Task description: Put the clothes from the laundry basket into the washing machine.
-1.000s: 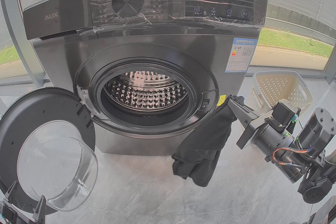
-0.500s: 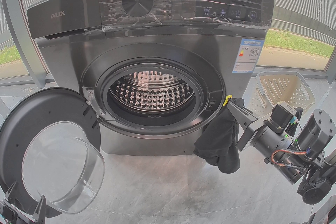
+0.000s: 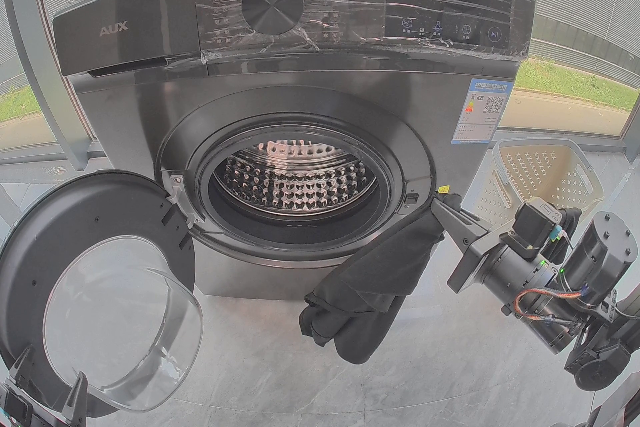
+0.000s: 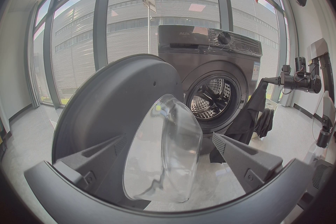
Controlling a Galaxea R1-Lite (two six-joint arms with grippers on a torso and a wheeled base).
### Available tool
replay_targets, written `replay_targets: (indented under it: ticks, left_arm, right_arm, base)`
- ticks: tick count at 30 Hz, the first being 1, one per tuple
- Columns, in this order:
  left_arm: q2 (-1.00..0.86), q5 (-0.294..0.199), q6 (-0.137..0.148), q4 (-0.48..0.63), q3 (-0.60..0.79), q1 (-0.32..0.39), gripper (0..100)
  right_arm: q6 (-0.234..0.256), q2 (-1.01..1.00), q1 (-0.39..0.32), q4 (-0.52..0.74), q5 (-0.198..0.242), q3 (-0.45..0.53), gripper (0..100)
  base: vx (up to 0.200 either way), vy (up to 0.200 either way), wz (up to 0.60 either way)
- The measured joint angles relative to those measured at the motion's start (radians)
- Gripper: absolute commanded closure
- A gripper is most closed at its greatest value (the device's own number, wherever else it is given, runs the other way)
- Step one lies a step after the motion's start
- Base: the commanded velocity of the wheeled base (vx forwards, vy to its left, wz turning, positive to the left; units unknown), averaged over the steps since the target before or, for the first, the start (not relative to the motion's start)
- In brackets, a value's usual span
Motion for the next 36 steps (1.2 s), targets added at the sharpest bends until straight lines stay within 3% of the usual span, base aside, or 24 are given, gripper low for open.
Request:
replay_targets:
  ticks: [5, 10, 15, 19, 26, 28, 33, 36]
  left_arm:
    - [0.000, 0.005, 0.009, 0.000, 0.000, 0.000, 0]
    - [0.000, 0.007, 0.010, 0.000, 0.000, 0.001, 0]
    - [0.000, 0.000, 0.020, 0.000, 0.000, 0.000, 0]
    - [0.000, -0.024, 0.040, 0.000, 0.000, 0.000, 0]
    - [0.000, -0.039, 0.053, -0.002, 0.000, 0.000, 0]
    - [0.000, -0.040, 0.046, -0.001, 0.000, 0.000, 0]
    - [0.000, -0.021, -0.012, 0.000, 0.000, -0.001, 0]
    - [0.000, 0.004, -0.020, -0.001, 0.000, -0.001, 0]
  right_arm:
    - [-0.001, 0.001, 0.006, 0.009, 0.018, -0.003, 100]
    - [-0.009, 0.011, 0.008, 0.001, 0.077, -0.027, 100]
    - [-0.008, 0.037, 0.035, -0.001, 0.084, -0.070, 100]
    - [-0.008, 0.076, 0.052, -0.001, 0.072, -0.106, 100]
    - [-0.014, 0.144, 0.060, 0.016, -0.020, -0.202, 100]
    - [-0.015, 0.167, 0.058, 0.020, -0.033, -0.225, 100]
    - [-0.016, 0.200, 0.057, 0.023, -0.044, -0.257, 100]
    - [-0.016, 0.209, 0.060, 0.025, -0.045, -0.272, 100]
  base:
    - [0.000, 0.000, 0.00]
    - [0.000, 0.000, 0.00]
    - [0.000, 0.000, 0.00]
    - [0.000, 0.000, 0.00]
    - [0.000, 0.000, 0.00]
    - [0.000, 0.000, 0.00]
    - [0.000, 0.000, 0.00]
    - [0.000, 0.000, 0.00]
